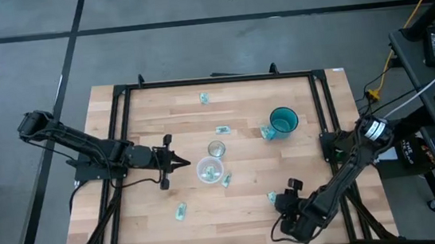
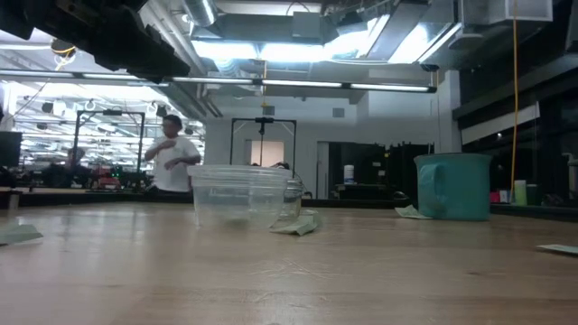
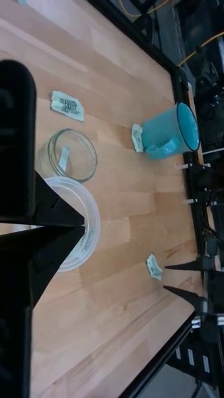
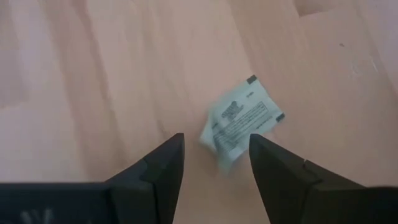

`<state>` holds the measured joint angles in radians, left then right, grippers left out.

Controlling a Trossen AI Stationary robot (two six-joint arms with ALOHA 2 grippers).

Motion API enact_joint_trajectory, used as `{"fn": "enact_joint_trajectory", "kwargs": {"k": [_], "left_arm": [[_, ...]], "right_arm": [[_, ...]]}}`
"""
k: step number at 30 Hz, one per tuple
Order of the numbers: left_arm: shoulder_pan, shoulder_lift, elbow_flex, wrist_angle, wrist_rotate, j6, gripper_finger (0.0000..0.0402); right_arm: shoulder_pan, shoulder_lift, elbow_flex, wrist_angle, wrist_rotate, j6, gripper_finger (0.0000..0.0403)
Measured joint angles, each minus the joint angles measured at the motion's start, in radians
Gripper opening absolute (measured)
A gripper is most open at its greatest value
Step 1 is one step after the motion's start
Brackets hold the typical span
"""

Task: Pick and place items into bin
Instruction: Put the transparent stevia packet into the transparent glass bin

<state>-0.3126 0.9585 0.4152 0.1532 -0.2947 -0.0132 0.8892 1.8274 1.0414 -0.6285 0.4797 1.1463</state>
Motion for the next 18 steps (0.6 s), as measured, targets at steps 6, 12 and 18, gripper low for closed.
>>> {"fn": "enact_joint_trajectory", "kwargs": {"k": [6,12,18], "left_arm": [[0.0,0.0,0.0,-0.002,0.0,0.0,0.0002],[0.0,0.0,0.0,-0.011,0.0,0.0,0.0008],[0.0,0.0,0.0,-0.021,-0.001,0.0,0.0003]], "right_arm": [[-0.021,0.058,0.001,0.031,0.007,-0.056,0.0184],[-0.027,0.066,0.004,0.034,0.007,-0.051,0.0178],[-0.028,0.068,0.009,0.036,-0.007,-0.052,0.0115]]}}
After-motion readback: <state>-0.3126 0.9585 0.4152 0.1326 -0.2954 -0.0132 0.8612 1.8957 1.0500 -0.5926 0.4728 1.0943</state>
